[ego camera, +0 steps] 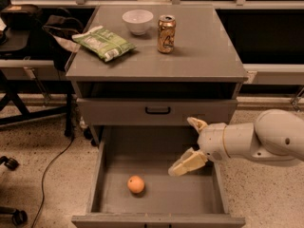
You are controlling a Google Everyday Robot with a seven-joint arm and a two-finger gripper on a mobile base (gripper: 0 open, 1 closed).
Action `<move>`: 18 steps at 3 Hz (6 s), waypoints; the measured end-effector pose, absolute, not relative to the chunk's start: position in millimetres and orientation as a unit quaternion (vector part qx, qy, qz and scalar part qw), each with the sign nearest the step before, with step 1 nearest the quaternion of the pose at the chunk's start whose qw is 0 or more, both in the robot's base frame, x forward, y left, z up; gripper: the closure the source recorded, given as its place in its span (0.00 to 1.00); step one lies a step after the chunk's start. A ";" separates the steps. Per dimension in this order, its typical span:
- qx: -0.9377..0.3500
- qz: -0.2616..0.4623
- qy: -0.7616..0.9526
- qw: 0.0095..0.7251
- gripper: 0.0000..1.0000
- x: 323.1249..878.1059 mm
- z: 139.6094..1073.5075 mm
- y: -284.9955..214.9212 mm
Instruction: Pick orange from middle drawer and place on counter
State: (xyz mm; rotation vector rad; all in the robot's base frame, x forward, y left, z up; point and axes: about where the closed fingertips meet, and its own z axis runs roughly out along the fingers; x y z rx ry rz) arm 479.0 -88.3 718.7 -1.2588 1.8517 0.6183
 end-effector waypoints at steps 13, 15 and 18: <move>-0.411 0.196 0.844 0.282 0.00 517.5 437.9 23.8; -0.424 0.207 0.838 0.275 0.00 519.1 407.9 62.5; -0.434 0.209 0.837 0.260 0.26 518.2 385.6 94.3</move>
Offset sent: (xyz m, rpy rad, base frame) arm 0.0077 0.0401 -0.0894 -0.0609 0.0680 -0.0678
